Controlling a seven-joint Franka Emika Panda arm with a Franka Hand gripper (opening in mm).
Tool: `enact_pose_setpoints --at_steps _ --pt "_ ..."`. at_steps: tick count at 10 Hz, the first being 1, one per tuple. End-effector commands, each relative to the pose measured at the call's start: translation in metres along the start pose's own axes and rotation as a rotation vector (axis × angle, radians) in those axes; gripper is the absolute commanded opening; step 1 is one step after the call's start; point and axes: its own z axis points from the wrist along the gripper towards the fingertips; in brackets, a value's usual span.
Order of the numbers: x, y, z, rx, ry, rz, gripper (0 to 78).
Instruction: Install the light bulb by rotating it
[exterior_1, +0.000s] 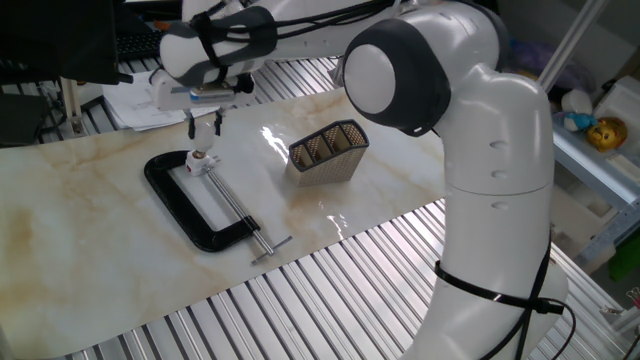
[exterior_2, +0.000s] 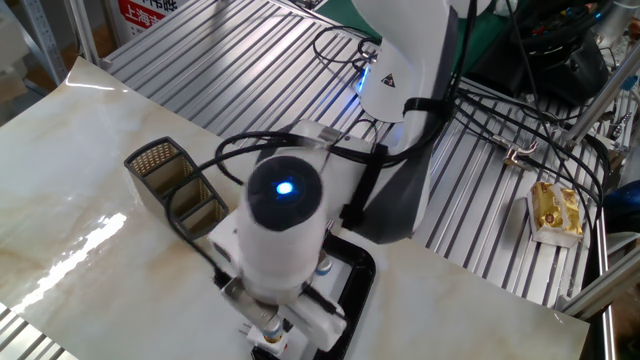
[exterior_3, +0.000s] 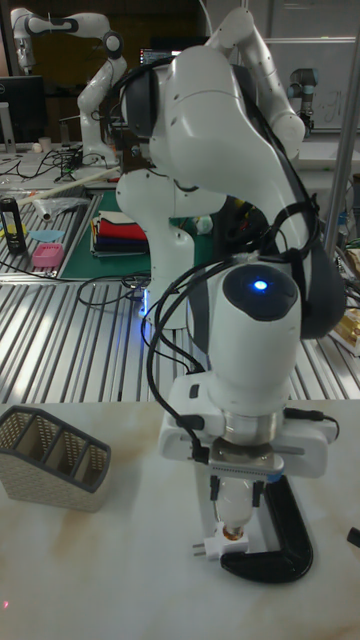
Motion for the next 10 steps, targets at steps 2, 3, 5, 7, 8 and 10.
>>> enact_pose_setpoints --at_steps 2,3,5,7,8,10 --pt "-0.005 0.004 0.004 -0.016 0.01 -0.012 1.1" --pt "-0.001 0.0 0.009 -0.02 -0.002 -0.038 1.1" --pt "0.002 0.0 0.01 -0.046 -0.006 -0.098 1.1" --pt "0.004 0.0 0.01 -0.036 -0.009 -0.14 1.1" --pt "0.005 0.0 0.01 -0.028 -0.016 -0.154 1.1" --pt "0.005 -0.005 0.009 -0.022 -0.024 -0.173 1.1"
